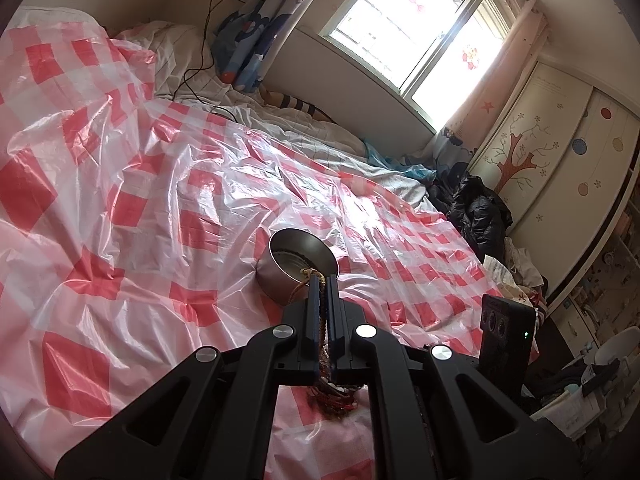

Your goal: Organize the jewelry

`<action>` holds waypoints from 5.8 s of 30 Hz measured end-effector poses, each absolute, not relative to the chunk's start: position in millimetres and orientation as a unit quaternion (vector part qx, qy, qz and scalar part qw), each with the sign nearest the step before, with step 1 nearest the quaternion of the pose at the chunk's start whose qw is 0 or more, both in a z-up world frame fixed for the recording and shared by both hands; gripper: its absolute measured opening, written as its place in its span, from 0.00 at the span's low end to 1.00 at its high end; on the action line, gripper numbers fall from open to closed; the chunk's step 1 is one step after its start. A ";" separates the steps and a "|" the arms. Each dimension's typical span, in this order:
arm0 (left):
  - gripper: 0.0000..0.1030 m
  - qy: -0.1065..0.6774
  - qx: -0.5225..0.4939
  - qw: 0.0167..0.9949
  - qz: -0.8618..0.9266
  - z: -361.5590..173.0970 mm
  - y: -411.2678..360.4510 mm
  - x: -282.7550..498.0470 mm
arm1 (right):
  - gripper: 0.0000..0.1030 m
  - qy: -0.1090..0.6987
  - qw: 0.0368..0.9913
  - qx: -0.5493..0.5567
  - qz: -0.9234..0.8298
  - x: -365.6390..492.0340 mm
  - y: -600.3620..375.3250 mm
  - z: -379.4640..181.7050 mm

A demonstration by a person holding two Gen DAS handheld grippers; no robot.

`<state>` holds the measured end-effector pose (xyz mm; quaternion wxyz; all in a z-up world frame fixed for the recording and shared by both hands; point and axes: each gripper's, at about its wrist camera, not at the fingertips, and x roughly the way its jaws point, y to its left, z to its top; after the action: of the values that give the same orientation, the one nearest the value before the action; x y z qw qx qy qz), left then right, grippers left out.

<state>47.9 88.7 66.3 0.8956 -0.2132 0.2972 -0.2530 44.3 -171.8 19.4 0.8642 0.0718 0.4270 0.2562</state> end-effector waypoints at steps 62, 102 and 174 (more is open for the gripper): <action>0.47 0.467 -0.143 0.837 -0.248 37.1 58.2 106.4 | 0.80 0.486 0.822 0.084 0.286 64.7 -162.6 -13.8; 0.08 0.557 -0.188 0.741 -0.323 -14.2 21.6 117.3 | 0.58 0.445 0.837 0.168 0.269 66.1 -205.8 2.3; 0.04 0.405 -0.192 0.824 -0.347 74.6 3.1 165.8 | 0.58 0.382 0.883 0.138 0.234 71.6 -217.3 34.0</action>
<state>165.8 3.1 74.6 0.8236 -0.1918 0.4053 -0.3473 71.6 -217.3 34.0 0.8832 0.1377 0.3821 0.2344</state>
